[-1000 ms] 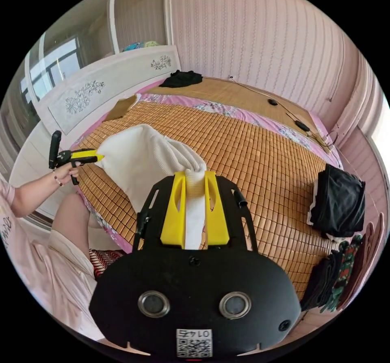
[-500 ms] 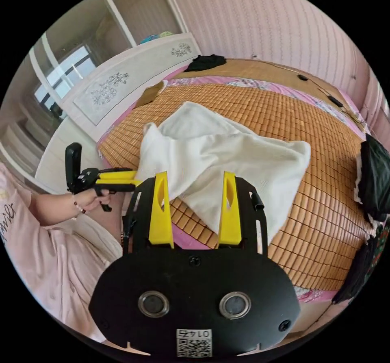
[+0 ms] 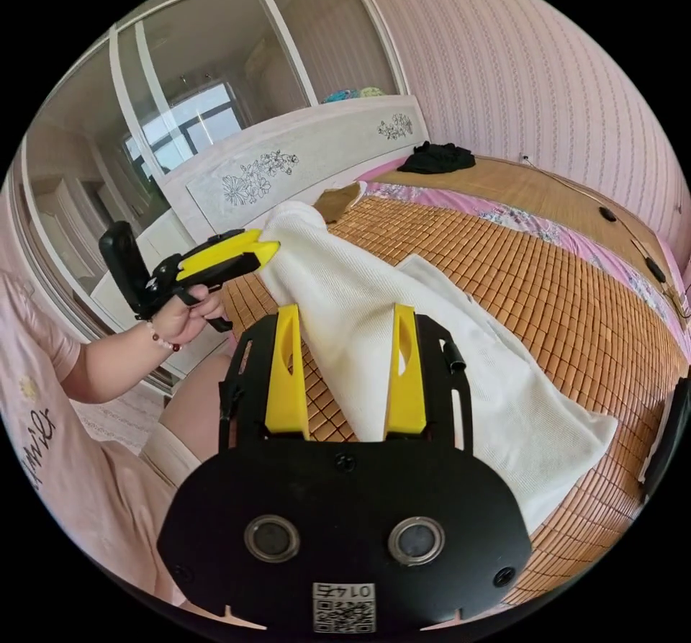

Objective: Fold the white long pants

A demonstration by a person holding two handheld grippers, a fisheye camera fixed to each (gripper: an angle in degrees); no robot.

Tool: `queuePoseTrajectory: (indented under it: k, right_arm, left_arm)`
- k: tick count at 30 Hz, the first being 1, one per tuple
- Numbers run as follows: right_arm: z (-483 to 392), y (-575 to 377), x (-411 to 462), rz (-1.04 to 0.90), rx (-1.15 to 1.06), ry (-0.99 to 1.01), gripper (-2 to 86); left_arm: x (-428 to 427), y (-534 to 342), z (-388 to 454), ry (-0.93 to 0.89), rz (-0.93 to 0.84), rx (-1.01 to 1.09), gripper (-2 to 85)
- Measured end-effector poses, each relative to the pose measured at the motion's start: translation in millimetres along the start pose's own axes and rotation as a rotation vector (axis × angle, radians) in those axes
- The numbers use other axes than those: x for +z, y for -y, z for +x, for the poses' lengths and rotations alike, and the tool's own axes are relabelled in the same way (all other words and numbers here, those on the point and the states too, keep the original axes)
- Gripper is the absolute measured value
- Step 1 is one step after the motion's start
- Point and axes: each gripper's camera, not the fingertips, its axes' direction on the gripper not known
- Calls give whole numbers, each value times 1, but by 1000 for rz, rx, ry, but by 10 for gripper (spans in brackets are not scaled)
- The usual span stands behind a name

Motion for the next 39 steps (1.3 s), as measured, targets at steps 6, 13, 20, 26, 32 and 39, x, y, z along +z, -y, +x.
queuePoseTrajectory:
  k: [6,13,20,26,32,39]
  right_arm:
    - [21,-22,61,-246,91,62,182]
    - [25,-28,79,-251,144,105,182]
    - [22,-18,91,-207,220,138,182]
    - [-8,-11,118,-269,254,96,184]
    - [-22,-59,85,-281,295,8,47]
    - [-11,-137,-94,-127,367,-283,26]
  left_arm:
    - [119,-98,-65,62,-545,-433,81]
    - [139,-88,-79,17,-497,-443,153]
    - [128,-78,-64,-114,-499,-385,49]
    - [89,-70,7,-240,-408,-209,40]
    - [56,-61,94,-236,-384,83,40]
    - [39,-65,52,-168,-411,68,41]
